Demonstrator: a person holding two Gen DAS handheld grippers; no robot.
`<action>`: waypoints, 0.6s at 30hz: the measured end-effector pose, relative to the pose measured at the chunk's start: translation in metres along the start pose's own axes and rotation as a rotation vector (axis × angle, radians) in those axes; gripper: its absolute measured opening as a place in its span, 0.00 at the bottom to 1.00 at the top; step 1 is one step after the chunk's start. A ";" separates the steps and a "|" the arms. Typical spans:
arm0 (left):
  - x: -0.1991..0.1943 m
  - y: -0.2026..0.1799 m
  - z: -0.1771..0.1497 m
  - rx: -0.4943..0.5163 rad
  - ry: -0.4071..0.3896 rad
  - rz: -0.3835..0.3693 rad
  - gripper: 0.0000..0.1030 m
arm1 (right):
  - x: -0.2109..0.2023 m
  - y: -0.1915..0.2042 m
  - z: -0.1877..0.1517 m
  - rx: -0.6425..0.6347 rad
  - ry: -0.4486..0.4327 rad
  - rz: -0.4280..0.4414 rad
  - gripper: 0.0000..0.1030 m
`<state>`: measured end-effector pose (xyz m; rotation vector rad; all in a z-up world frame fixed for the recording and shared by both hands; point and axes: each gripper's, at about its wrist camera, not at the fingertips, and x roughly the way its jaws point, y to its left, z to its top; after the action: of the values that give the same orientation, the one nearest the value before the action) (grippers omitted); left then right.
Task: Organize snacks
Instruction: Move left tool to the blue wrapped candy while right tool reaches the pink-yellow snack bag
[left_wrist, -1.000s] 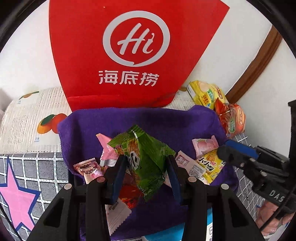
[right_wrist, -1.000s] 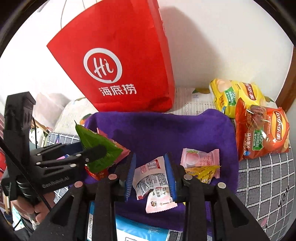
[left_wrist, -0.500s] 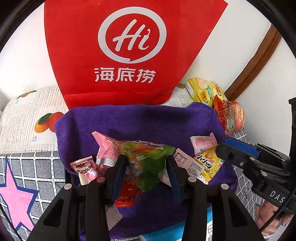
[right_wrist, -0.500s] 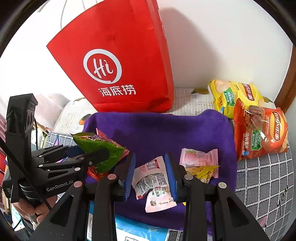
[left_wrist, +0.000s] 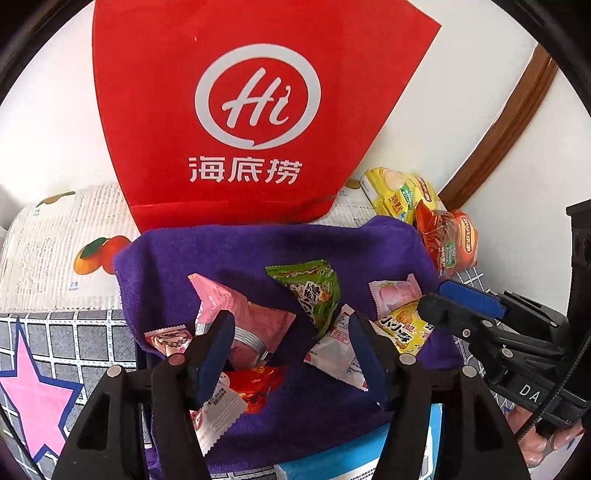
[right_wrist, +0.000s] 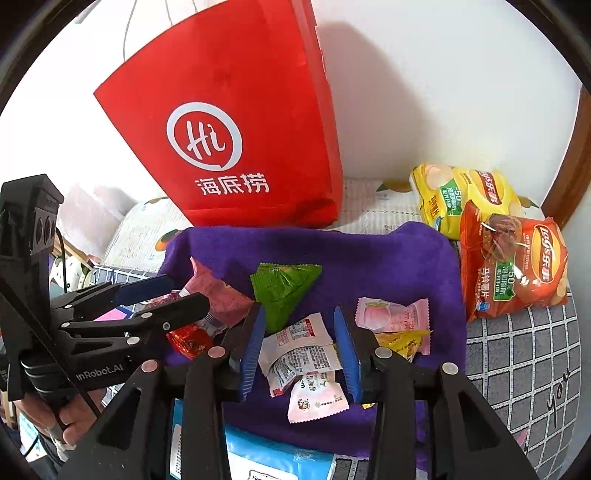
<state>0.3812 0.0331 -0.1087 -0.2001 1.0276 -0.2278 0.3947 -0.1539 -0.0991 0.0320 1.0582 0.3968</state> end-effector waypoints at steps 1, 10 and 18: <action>-0.002 0.000 0.000 0.000 -0.005 0.000 0.60 | -0.002 0.001 0.000 0.000 -0.005 -0.003 0.41; -0.040 -0.014 -0.002 0.030 -0.093 -0.015 0.60 | -0.037 0.018 -0.004 -0.017 -0.107 -0.068 0.43; -0.073 -0.034 -0.009 0.072 -0.158 0.004 0.60 | -0.078 0.017 -0.043 0.038 -0.172 -0.081 0.44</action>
<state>0.3335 0.0204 -0.0438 -0.1484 0.8617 -0.2417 0.3196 -0.1708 -0.0506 0.0561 0.8942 0.2954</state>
